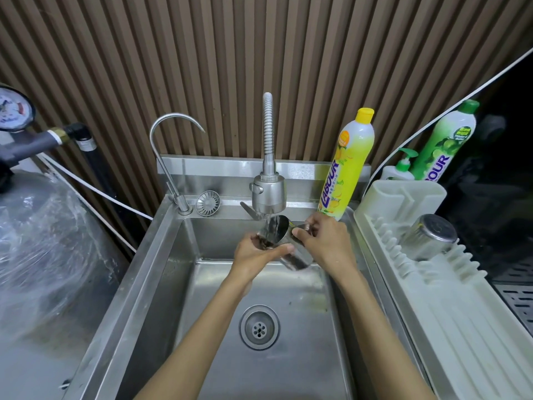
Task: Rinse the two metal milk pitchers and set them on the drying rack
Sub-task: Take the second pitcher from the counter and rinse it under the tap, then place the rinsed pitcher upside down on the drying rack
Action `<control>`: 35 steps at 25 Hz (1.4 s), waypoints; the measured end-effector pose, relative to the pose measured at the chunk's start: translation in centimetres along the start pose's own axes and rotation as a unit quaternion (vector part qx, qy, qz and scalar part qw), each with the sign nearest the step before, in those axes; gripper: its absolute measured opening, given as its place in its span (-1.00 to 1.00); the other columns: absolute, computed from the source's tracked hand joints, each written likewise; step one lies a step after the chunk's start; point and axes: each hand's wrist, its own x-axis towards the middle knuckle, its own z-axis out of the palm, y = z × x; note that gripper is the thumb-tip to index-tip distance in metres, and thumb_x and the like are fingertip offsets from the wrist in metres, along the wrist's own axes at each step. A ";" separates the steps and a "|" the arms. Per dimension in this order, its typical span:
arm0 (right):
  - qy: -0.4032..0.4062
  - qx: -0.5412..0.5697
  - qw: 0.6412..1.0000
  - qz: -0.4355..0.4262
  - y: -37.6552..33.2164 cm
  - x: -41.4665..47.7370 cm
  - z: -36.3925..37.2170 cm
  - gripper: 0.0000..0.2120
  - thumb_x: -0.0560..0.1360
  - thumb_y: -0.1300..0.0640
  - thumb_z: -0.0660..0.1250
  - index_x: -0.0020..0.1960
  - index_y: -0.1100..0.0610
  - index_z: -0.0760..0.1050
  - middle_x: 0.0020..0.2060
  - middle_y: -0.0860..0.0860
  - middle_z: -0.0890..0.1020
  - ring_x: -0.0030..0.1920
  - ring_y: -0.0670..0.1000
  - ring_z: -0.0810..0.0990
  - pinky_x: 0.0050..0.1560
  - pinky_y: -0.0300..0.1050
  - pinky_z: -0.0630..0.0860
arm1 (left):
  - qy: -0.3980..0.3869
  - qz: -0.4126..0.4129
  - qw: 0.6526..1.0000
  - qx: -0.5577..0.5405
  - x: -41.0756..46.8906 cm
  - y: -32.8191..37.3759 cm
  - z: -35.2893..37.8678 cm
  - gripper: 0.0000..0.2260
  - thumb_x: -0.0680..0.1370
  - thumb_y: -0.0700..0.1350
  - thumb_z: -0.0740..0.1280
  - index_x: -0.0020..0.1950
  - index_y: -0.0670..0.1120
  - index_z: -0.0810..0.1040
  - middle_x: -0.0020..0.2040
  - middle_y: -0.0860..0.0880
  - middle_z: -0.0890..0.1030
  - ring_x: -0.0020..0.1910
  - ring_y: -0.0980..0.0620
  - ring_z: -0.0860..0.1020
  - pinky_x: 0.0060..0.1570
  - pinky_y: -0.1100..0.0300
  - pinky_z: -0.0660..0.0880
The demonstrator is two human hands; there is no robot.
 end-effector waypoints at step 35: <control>-0.193 0.090 0.977 0.015 1.2 0.4 4.8 -0.23 0.24 -0.12 0.49 0.34 0.09 0.29 0.29 0.12 0.46 0.28 0.11 0.45 0.26 -0.05 0.40 | -0.159 -0.013 0.986 0.043 2.6 -3.7 -2.4 -0.18 0.01 -0.26 0.54 0.25 -0.06 0.37 0.01 -0.01 0.62 -0.04 0.05 0.58 -0.13 0.26 0.52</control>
